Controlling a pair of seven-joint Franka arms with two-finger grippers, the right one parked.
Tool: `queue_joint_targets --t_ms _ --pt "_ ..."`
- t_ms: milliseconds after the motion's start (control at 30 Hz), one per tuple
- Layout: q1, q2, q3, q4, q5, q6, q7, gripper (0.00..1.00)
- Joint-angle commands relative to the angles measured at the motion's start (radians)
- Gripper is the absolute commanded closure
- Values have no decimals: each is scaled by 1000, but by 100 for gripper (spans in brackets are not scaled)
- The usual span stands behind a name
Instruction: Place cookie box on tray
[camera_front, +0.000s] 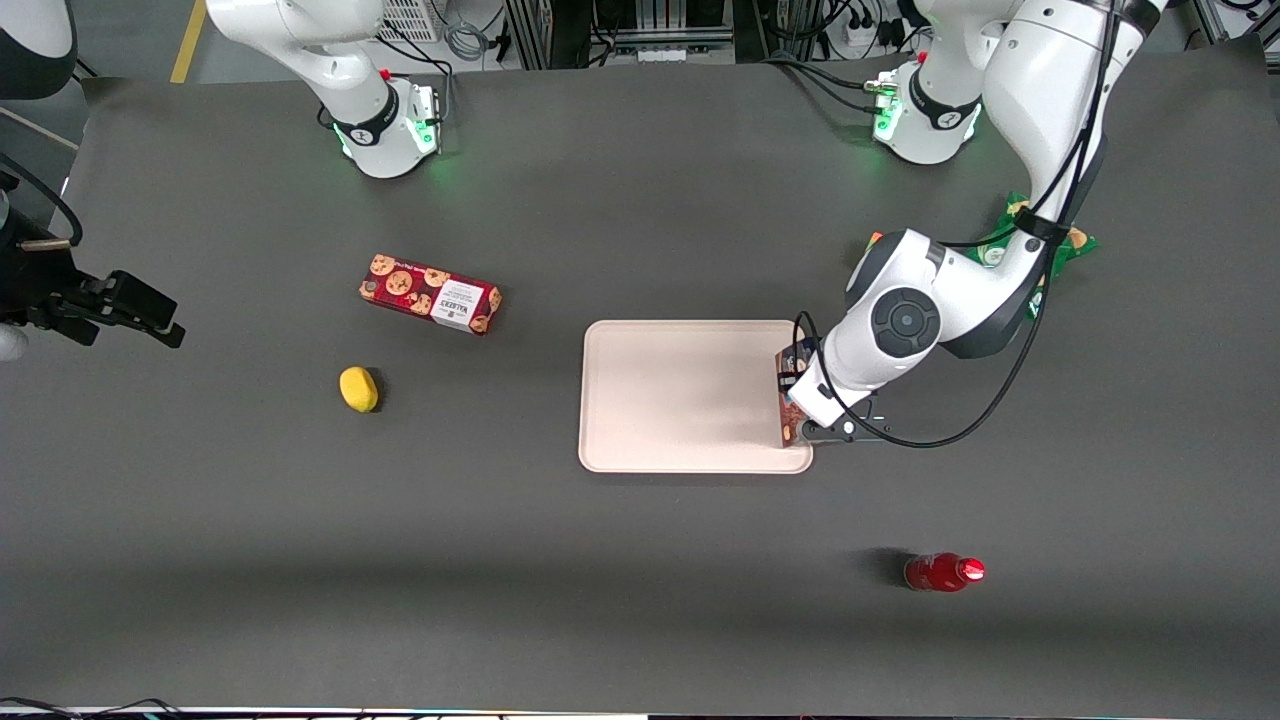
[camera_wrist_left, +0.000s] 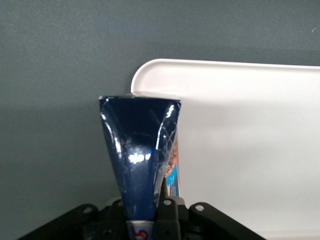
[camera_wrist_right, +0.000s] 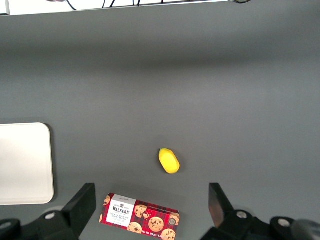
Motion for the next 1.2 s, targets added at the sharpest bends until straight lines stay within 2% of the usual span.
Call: queue_joint_targets --t_ms 0,133,333,400,467,633,767,1167 --pt "-4 -4 -12 -18 37 41 -39 78" --pt "-5 -1 -14 -18 38 50 -60 71" --pt "-5 0 -18 -15 61 52 -60 28" --pt "-4 0 -18 -12 64 50 -59 17" --pt "-4 -1 -18 -8 64 47 -57 0" --pt "2 -23 -18 29 64 21 -57 0" --pt "7 -53 -15 81 63 -66 -54 0" --pt "39 -133 15 434 40 -595 4 0"
